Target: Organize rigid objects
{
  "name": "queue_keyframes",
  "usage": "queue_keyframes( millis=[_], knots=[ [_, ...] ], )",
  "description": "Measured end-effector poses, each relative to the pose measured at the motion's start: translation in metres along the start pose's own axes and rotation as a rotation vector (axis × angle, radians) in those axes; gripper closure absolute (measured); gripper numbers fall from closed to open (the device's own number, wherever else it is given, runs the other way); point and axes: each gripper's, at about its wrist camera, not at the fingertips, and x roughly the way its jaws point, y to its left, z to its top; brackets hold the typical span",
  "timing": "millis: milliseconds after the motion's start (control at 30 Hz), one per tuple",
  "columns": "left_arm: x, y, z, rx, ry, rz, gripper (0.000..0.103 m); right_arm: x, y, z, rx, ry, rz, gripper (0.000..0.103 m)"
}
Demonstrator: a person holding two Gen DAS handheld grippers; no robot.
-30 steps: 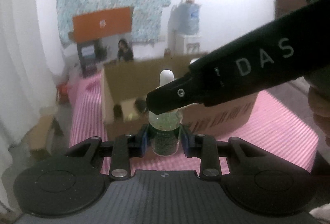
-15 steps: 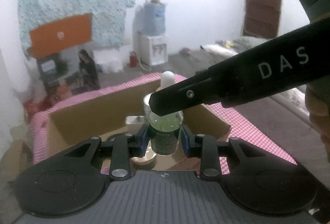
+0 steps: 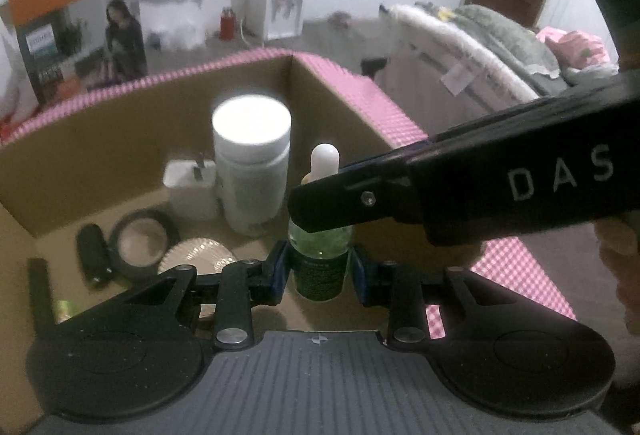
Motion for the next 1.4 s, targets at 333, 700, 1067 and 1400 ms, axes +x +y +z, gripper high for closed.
queue_keyframes(
  millis=[333, 700, 1067, 1400],
  knots=[
    [0.016, 0.006, 0.002, -0.043, 0.049, -0.029, 0.070, 0.020, -0.018, -0.003, 0.016, 0.064, -0.013, 0.078],
    [0.012, 0.000, 0.001, -0.037, 0.017, -0.029, 0.050, 0.024, -0.007, -0.002, -0.066, 0.103, -0.085, 0.077],
    [-0.016, -0.008, 0.000, -0.014, -0.055, -0.001, 0.033, 0.000, -0.003, 0.003, -0.043, 0.020, -0.097, 0.067],
    [-0.085, -0.013, -0.020, -0.004, -0.190, 0.087, 0.001, -0.071, 0.030, -0.024, -0.015, -0.200, -0.107, 0.027]
  ],
)
